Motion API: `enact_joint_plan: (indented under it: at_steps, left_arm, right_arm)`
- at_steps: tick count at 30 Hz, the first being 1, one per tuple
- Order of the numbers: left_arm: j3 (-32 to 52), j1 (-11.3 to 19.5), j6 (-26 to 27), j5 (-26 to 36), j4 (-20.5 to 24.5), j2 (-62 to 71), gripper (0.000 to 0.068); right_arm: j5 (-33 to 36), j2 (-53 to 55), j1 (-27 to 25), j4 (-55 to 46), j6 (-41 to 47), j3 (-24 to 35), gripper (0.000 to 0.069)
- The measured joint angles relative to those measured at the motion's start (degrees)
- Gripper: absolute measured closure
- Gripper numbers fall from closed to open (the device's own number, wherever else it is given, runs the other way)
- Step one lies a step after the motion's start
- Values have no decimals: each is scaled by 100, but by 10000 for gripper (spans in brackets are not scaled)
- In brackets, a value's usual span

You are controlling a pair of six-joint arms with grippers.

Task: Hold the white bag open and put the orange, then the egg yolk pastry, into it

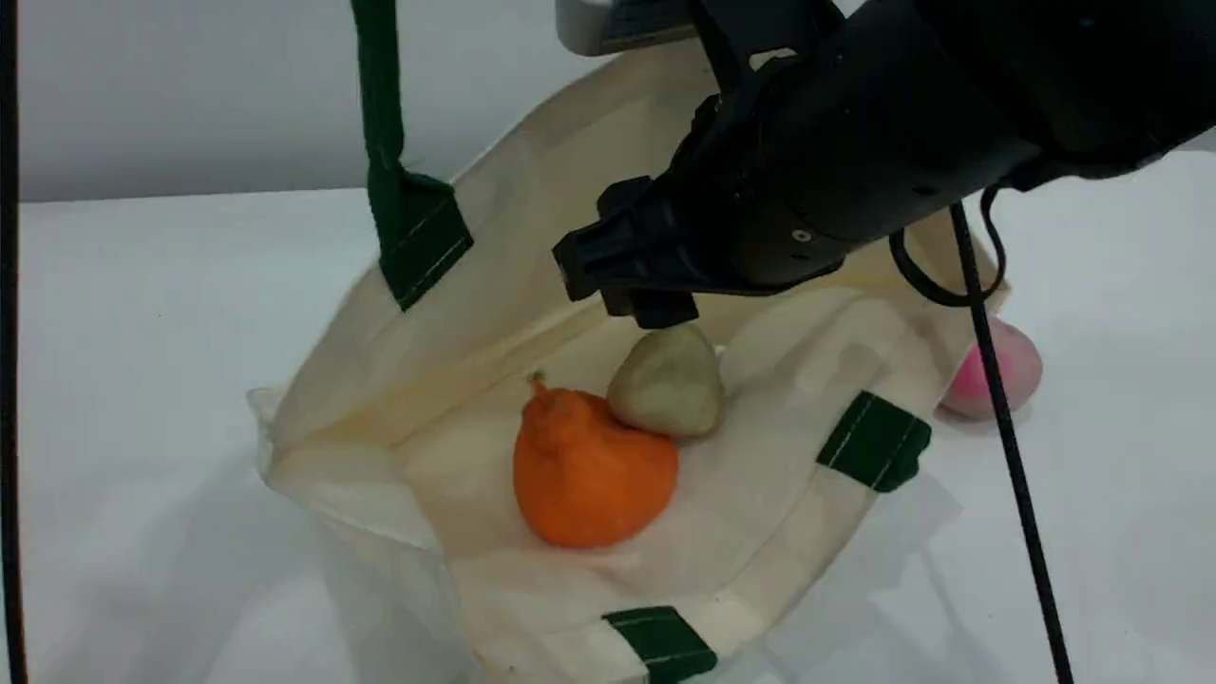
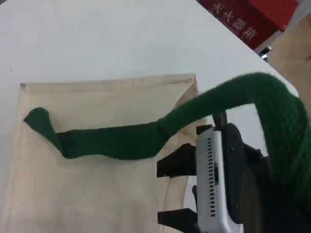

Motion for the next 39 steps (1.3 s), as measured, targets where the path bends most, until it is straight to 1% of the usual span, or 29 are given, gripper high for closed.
enact_joint_plan:
  at_steps: [4, 6, 11, 13, 15, 18, 20, 23, 24, 26, 28, 31, 33, 36, 39]
  left_arm:
    - [0, 0, 15, 4, 19, 0, 617]
    - [0, 0, 37, 4, 105, 0, 617]
    - [0, 0, -17, -6, 580, 12, 616]
    - [0, 0, -17, -11, 782, 12, 605]
    - [0, 0, -20, -11, 882, 12, 577]
    - [0, 0, -20, 79, 1152, 12, 491]
    - [0, 0, -20, 197, 1284, 12, 406]
    - [0, 0, -20, 259, 1334, 12, 284]
    - [0, 0, -20, 289, 1341, 12, 249]
    - [0, 0, -20, 295, 1373, 12, 203]
    - [0, 0, -20, 295, 1451, -9, 180]
    - [13, 0, -23, 295, 1691, -121, 174]
    - [12, 0, -30, 300, 1694, -250, 173]
    - [12, 0, -30, 300, 1647, -532, 172]
    - [122, 0, -30, 300, 1581, -841, 171]
  right_arm:
    - [139, -146, 0, 19, 0, 65, 245]
    - [237, -298, 0, 19, 0, 159, 242]
    - [202, -935, 0, 19, -122, 555, 242]
    - [240, -1307, 0, 19, -176, 753, 242]
    - [357, -1681, 0, 19, -176, 921, 242]
    - [568, -2283, 0, 19, -176, 1124, 242]
    - [673, -2703, 0, 19, -164, 1246, 242]
    - [739, -3231, 0, 19, -163, 1377, 242]
    - [802, -3387, 0, 19, -163, 1392, 242]
    - [1031, -3623, 0, 19, -163, 1410, 242]
    - [1331, -3788, 0, 0, -133, 1428, 242]
    - [1899, -3917, 0, -169, 53, 1569, 242]
    - [2220, -3967, 0, -424, 319, 1722, 242]
    - [2737, -4071, 0, -1052, 935, 1975, 242]
    - [3536, -4154, 0, -2016, 1885, 1939, 242]
